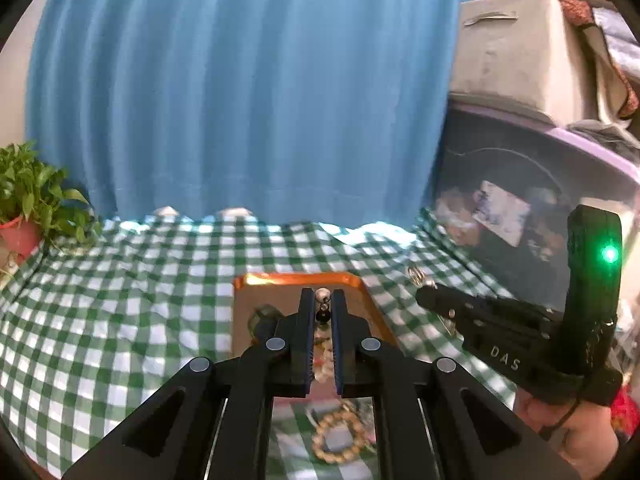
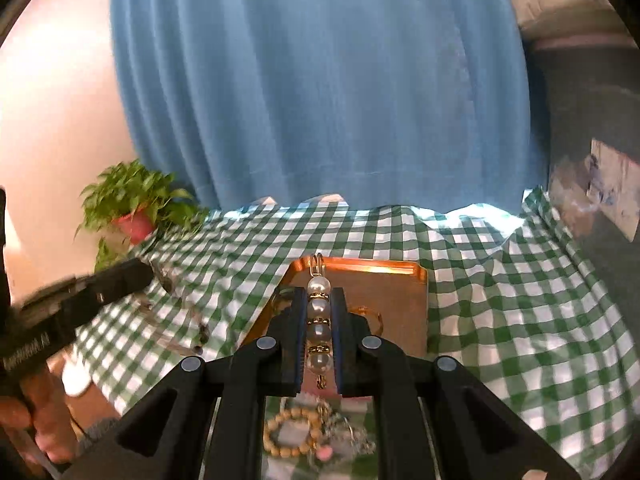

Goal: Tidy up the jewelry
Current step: 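Carry the bead bracelet and pearl pin onto the orange tray and open both tools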

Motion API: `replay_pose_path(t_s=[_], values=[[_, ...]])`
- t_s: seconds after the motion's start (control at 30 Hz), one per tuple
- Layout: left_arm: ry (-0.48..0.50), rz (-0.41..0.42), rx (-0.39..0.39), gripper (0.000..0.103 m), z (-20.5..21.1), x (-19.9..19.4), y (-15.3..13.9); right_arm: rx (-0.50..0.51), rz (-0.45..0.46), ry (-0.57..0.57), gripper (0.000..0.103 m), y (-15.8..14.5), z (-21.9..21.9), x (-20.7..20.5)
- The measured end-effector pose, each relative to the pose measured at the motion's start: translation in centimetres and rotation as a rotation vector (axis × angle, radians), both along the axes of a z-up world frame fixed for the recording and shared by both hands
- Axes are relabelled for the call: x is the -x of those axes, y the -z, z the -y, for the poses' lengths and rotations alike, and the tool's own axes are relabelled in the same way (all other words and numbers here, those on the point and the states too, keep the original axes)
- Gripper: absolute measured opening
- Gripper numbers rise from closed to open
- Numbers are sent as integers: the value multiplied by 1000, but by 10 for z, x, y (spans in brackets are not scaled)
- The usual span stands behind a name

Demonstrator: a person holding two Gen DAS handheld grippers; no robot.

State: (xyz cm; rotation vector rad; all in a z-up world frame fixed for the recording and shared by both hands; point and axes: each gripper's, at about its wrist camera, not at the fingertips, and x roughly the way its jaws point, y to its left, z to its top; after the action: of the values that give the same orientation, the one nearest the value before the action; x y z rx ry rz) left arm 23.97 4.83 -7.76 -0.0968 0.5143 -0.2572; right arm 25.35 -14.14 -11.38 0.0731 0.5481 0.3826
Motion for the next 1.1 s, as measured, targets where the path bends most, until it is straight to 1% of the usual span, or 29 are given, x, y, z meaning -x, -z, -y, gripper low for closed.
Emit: replay_pose_path(t_s=[0.07, 0.13, 0.2, 0.23, 0.33, 0.47, 0.57, 0.63, 0.67, 0.73, 0.77, 0.87, 0.97, 1.07, 1.1], values=[[8, -18, -5, 8, 3, -15, 7, -7, -19, 5, 10, 8, -2, -15], [9, -45, -1, 8, 3, -34, 21, 21, -24, -2, 10, 19, -8, -29], [54, -106, 24, 8, 3, -54, 38, 35, -40, -5, 10, 29, -10, -41], [59, -116, 33, 8, 4, -60, 43, 24, -54, -7, 10, 36, -9, -48], [86, -117, 60, 8, 7, -76, 50, 12, -72, -8, 10, 48, -5, -65], [100, -118, 76, 8, 19, -99, 61, 9, -82, -11, 10, 59, 2, -81], [105, -124, 58, 8, 29, -119, 80, 57, -84, -18, 10, 70, 3, -90], [123, -168, 82, 8, 30, -134, 98, 66, -112, -13, 10, 82, 6, -101], [124, -177, 87, 8, 30, -139, 105, 62, -128, -10, 10, 88, 8, -105], [128, -164, 56, 8, 33, -152, 119, 54, -163, 8, 10, 103, 13, -113], [137, -172, 40, 8, 35, -161, 128, 46, -183, 16, 10, 110, 16, -116], [116, -209, 47, 8, 33, -181, 146, 11, -264, 27, 10, 132, 21, -126], [78, -259, 59, 8, 28, -195, 163, 31, -288, 31, 10, 141, 20, -131], [33, -305, -7, 8, 29, -205, 180, 62, -302, 38, 10, 149, 16, -136], [12, -334, -45, 8, 31, -207, 186, 60, -311, 39, 10, 151, 16, -137]])
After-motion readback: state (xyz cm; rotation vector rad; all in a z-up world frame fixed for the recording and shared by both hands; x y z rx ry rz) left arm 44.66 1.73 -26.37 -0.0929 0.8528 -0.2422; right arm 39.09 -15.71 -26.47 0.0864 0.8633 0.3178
